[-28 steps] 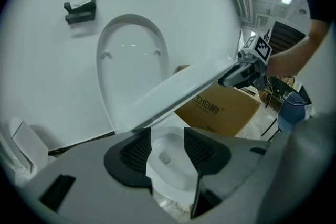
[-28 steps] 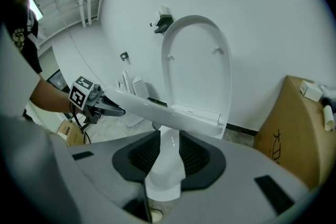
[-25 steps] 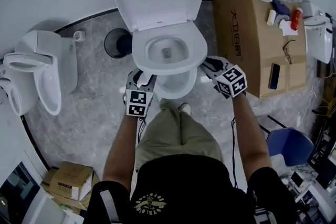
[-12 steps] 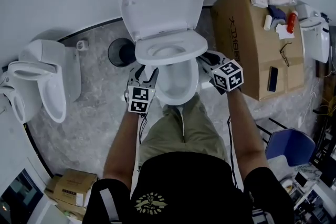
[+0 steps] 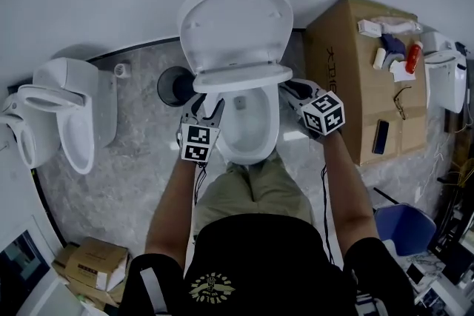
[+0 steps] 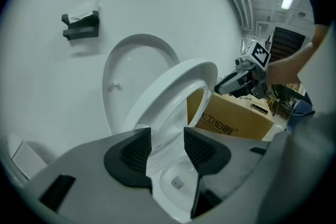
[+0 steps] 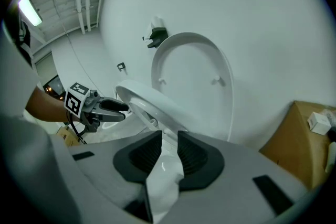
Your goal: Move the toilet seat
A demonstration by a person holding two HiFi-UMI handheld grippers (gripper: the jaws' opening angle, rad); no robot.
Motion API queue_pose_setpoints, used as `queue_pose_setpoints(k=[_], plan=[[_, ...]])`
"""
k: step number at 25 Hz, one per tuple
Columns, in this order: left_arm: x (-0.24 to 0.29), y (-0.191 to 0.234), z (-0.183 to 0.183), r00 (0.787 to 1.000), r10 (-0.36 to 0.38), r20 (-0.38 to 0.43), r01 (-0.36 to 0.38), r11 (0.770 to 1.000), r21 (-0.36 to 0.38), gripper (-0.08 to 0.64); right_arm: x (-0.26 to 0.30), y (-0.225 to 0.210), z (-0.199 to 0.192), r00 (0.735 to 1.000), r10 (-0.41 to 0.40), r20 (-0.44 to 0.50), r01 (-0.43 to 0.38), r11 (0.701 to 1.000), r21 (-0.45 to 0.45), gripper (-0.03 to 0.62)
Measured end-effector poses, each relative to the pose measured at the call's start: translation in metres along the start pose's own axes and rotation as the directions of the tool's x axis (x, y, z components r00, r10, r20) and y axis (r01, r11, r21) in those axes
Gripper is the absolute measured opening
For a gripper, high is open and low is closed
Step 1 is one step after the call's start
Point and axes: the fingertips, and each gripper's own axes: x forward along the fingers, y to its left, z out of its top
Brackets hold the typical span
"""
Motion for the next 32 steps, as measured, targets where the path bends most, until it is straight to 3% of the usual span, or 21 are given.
queue_pose_setpoints(k=[22, 32], plan=[[0.037, 0.049, 0.048, 0.991, 0.132, 0.017, -0.130, 0.988, -0.087, 0.212, 0.033, -0.045, 0.059, 0.991, 0.132, 0.008, -0.131, 0.991, -0.038, 0.089], [0.054, 0.049, 0.053, 0.991, 0.134, 0.006, -0.132, 0.985, -0.109, 0.212, 0.050, -0.066, 0.082, 0.989, 0.141, 0.033, -0.140, 0.990, -0.023, 0.078]])
